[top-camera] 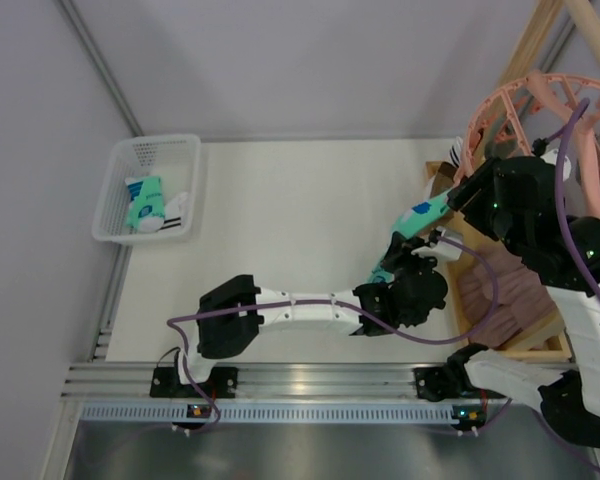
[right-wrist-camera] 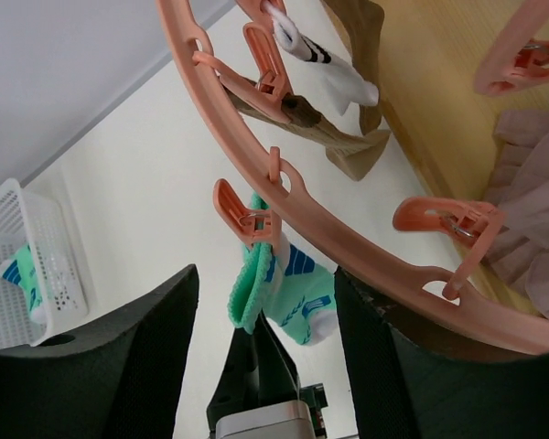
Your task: Remove the socks clipped to the hanger
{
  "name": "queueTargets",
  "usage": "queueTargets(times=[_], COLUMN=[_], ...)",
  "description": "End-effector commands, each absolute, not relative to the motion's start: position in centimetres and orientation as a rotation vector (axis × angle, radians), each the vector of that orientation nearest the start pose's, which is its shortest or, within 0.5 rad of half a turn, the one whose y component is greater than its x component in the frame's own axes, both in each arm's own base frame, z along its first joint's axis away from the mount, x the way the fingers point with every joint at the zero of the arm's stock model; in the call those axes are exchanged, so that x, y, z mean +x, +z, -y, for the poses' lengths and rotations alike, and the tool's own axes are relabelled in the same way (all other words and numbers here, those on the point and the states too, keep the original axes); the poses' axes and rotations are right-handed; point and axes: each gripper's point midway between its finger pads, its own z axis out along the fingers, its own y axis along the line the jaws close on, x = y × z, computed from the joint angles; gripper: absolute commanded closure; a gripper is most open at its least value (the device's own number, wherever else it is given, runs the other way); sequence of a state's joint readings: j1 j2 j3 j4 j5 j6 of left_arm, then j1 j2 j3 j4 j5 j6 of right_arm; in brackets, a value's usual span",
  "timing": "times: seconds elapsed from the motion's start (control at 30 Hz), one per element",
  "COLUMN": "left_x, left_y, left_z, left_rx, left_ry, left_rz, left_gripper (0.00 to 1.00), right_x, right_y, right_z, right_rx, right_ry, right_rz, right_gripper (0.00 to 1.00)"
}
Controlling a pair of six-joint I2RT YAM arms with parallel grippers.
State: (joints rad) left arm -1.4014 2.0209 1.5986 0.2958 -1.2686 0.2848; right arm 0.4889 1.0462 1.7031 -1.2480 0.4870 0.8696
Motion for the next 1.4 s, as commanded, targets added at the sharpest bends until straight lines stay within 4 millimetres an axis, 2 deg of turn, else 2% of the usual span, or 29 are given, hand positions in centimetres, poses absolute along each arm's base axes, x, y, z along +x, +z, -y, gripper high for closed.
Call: queueTargets(times=[0.0,0.47,0.7,0.8,1.17,1.23,1.37], left_x=[25.2,25.0,24.8,24.7,24.7,24.7,24.7], left_y=[26.0,25.0,24.8,24.7,24.7,24.6,24.7], left_z=[44.4,45.0,44.9,44.9,44.8,44.9,44.8], left_rx=[0.359,0.38,0.384,0.387,0.393,0.393,0.392], left_ry=[0.287,0.304,0.311,0.316,0.32,0.317,0.321], left_rz=[-1.56,-1.56,-1.559,-1.559,-1.559,-1.559,-1.559], left_gripper=[1.0,1.0,1.0,1.0,1.0,1.0,1.0], right_x=[24.4,27.0,27.3,27.5,28.0,28.1,28.3], right_y=[39.5,38.6,38.4,38.0,37.3,37.3,37.3], right_z=[-6.0,-5.0,-3.8,-3.4,-2.6,-2.5,-2.5], right_rx=[0.707,0.761,0.783,0.785,0.766,0.767,0.764], right_ry=[0.303,0.143,0.046,0.006,-0.11,-0.122,-0.13], right_rz=[-1.907,-1.873,-1.84,-1.837,-1.828,-1.825,-1.819], right_gripper=[0.42,0.48,0.51,0.55,0.55,0.58,0.72])
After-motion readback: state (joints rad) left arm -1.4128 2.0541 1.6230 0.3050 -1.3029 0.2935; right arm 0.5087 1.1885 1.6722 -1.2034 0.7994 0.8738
